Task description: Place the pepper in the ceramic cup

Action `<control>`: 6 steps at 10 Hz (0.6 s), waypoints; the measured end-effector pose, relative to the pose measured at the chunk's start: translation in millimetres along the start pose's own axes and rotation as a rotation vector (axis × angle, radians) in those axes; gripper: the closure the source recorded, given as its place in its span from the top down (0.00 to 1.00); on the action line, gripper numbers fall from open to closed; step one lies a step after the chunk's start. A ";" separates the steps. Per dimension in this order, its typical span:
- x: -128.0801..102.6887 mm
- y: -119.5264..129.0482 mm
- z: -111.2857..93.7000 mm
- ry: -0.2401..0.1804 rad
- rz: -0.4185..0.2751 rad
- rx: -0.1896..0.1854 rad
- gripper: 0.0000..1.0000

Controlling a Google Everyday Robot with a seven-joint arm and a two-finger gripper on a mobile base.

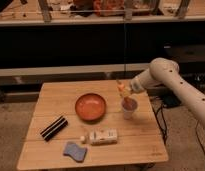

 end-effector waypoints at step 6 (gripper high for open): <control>10.0 12.3 -5.8 0.015 -0.074 0.055 0.80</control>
